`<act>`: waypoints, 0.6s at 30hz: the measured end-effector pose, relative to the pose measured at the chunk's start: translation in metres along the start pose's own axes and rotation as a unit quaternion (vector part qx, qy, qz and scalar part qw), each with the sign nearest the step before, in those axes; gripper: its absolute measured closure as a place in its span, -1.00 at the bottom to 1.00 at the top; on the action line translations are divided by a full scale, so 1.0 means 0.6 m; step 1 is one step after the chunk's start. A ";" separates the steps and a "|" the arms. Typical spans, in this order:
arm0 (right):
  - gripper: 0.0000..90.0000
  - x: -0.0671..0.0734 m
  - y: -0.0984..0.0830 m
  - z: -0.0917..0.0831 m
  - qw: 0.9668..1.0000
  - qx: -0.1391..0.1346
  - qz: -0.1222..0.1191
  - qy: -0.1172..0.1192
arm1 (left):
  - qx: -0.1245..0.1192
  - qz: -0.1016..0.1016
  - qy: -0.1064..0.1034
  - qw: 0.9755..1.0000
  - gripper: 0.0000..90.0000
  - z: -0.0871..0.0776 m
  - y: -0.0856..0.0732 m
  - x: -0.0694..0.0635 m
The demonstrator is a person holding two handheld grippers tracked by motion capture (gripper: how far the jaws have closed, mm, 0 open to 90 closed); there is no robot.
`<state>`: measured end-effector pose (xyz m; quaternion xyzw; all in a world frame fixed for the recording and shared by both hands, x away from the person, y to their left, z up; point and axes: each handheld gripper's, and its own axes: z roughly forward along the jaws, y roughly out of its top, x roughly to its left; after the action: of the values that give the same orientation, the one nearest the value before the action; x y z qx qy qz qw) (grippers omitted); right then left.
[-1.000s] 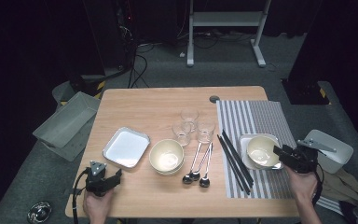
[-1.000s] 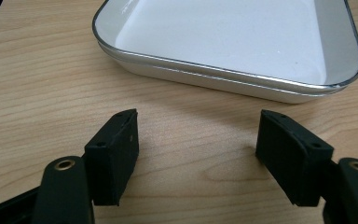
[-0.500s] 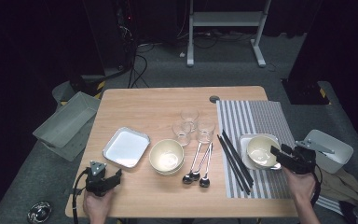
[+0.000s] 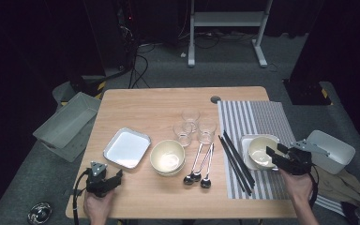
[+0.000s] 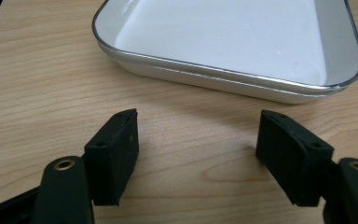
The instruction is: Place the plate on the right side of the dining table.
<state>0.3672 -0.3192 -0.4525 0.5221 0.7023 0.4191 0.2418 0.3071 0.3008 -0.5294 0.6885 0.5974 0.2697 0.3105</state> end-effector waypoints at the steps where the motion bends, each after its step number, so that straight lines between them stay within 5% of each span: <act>1: 0.06 0.003 0.000 0.000 1.000 0.000 -0.003 0.001 | 0.000 0.000 0.000 1.000 -0.33 0.000 0.000 0.000; 18: 0.13 0.053 0.010 0.019 0.999 0.009 -0.046 0.024 | 0.000 0.000 0.000 1.000 -0.33 0.000 0.000 0.000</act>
<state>0.3685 -0.2849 -0.4503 0.4816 0.7348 0.4136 0.2387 0.3071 0.3008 -0.5294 0.6885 0.5974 0.2696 0.3106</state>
